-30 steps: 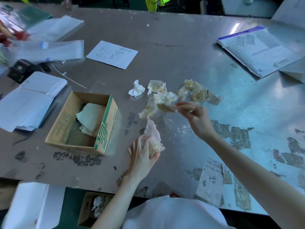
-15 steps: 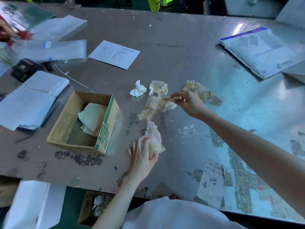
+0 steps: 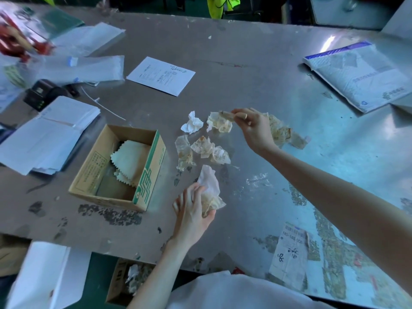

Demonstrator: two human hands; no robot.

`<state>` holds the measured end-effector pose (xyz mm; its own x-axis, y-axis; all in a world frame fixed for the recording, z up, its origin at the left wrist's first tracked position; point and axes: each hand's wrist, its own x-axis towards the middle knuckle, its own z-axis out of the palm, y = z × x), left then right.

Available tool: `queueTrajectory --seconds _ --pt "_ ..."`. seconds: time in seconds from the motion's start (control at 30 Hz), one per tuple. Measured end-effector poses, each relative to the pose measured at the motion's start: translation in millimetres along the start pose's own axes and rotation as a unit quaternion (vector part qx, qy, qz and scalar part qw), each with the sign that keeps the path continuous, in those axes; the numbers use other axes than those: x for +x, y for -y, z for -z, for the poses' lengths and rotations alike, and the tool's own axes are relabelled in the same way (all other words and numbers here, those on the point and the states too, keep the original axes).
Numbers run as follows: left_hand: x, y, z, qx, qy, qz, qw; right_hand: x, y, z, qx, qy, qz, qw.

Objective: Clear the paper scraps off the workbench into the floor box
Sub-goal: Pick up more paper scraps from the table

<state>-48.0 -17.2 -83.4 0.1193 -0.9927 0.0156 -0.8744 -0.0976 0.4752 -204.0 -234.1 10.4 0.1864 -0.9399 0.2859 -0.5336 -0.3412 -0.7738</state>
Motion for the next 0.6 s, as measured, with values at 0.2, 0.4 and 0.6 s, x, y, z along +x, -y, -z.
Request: queueTrajectory --seconds 0.2,0.4,0.6 --pt "-1 6 3 0.002 -0.001 0.003 1.0 22 -11 -20 -0.092 0.079 -0.015 0.992" --pt "1 8 1 0.007 0.001 0.004 1.0 11 -14 -13 -0.083 0.143 0.016 0.986" --pt "1 9 2 0.012 -0.002 0.0 1.0 -4 -3 8 0.007 0.205 0.021 0.978"
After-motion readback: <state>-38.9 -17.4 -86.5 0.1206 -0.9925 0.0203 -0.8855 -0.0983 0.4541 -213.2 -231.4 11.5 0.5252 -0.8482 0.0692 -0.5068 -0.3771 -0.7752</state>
